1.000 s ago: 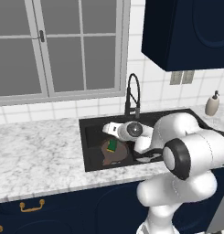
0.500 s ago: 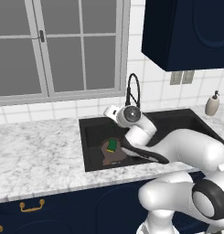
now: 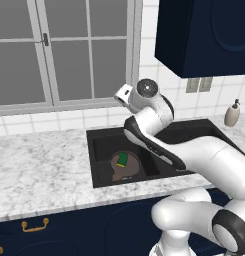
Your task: Pick the pan and sponge and place them into the sink. Then turn on the water.
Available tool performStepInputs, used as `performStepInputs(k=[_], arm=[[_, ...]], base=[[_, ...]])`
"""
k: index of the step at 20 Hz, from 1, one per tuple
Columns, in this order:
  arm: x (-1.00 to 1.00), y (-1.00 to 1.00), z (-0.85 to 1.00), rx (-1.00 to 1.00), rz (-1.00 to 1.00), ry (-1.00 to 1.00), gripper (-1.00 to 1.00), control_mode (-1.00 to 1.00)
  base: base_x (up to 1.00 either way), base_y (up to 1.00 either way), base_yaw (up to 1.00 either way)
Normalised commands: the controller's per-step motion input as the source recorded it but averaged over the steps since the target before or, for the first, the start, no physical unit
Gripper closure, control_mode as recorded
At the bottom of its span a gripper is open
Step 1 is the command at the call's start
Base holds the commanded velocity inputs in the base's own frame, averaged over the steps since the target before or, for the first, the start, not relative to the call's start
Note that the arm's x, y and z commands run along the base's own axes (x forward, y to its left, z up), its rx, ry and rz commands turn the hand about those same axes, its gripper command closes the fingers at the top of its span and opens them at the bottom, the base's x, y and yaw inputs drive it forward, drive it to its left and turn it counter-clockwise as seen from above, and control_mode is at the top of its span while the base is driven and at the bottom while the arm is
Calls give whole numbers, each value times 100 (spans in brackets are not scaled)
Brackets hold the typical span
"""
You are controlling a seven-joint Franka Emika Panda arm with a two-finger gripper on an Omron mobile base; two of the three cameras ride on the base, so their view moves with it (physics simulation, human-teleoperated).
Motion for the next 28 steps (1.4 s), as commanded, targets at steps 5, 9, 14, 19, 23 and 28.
performStepInputs(k=[5, 9, 14, 19, 23, 28], arm=[[-72, -87, 12, 37, 0, -26, -100, -100], [-86, -100, -1, 39, 0, -47, -100, -100], [-40, -78, -14, 23, -3, -23, -100, -100], [-1, -88, -4, 30, -5, -1, -100, -100], [14, -89, -1, 40, 0, 10, -100, -100], [51, -10, -16, 19, 1, 29, -100, -100]], base=[[0, 0, 0], [0, 0, 0], [0, 0, 0], [0, 0, 0], [0, 0, 0], [0, 0, 0]])
